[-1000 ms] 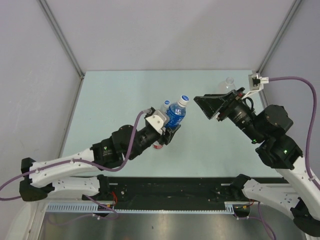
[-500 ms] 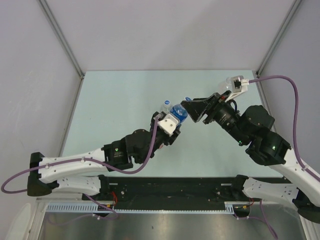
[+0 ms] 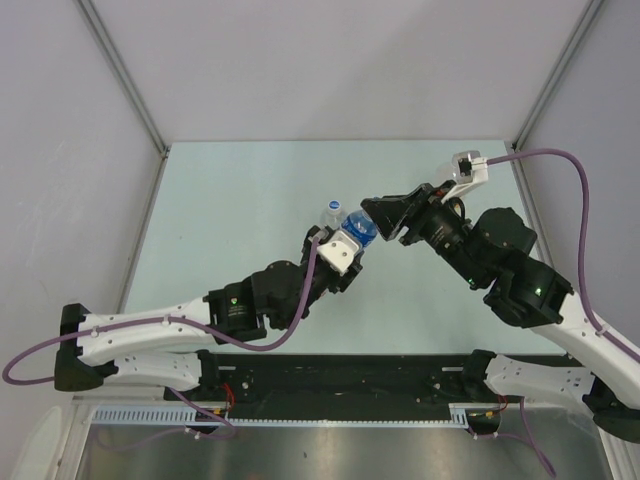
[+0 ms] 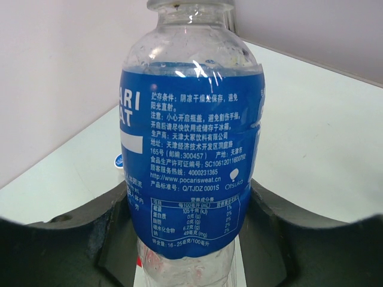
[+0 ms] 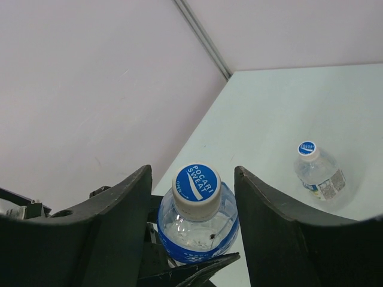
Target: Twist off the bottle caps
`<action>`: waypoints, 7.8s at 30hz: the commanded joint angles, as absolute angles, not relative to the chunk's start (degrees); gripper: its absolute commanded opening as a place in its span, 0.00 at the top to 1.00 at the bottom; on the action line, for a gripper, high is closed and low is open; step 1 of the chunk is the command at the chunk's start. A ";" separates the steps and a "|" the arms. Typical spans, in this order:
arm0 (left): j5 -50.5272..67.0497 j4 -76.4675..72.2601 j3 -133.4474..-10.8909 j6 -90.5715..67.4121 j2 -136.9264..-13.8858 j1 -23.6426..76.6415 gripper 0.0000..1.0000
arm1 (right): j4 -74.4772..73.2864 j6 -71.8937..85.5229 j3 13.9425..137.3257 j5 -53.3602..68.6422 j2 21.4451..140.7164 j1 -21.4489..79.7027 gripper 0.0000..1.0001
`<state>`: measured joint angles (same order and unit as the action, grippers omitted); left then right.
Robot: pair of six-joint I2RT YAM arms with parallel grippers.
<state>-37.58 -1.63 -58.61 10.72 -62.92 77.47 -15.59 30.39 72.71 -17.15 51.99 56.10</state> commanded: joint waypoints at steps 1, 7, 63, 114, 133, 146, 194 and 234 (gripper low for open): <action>-39.29 -3.95 -61.08 12.30 -62.75 78.05 1.00 | -14.24 29.44 74.00 -18.02 52.03 56.43 0.44; -39.55 -4.13 -61.00 12.39 -62.58 78.13 1.00 | -14.85 29.35 74.00 -17.67 51.86 56.43 0.65; 66.80 -19.42 -62.14 -26.19 -60.03 52.91 1.00 | -16.34 10.20 77.34 68.37 46.32 42.80 1.00; -42.52 -8.35 -58.10 13.62 -65.74 76.55 1.00 | -23.99 33.31 78.84 -8.87 51.06 45.25 0.19; -43.07 -10.63 -57.39 14.59 -64.86 77.25 1.00 | -25.14 32.96 77.08 -12.66 54.23 47.64 0.23; -43.24 -10.64 -56.69 14.85 -64.16 77.61 1.00 | -20.92 32.34 75.59 -10.55 54.14 47.64 0.47; 64.95 -11.95 -62.84 -21.09 -58.62 54.76 1.00 | -7.12 16.09 73.92 65.47 45.00 43.86 1.00; 58.02 -1.50 -62.93 -14.24 -60.38 49.13 1.00 | -11.69 15.73 75.76 62.41 43.68 37.00 0.46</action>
<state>64.49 -3.16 -60.47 -17.12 -61.39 50.94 -10.26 13.98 72.66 61.30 45.39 36.88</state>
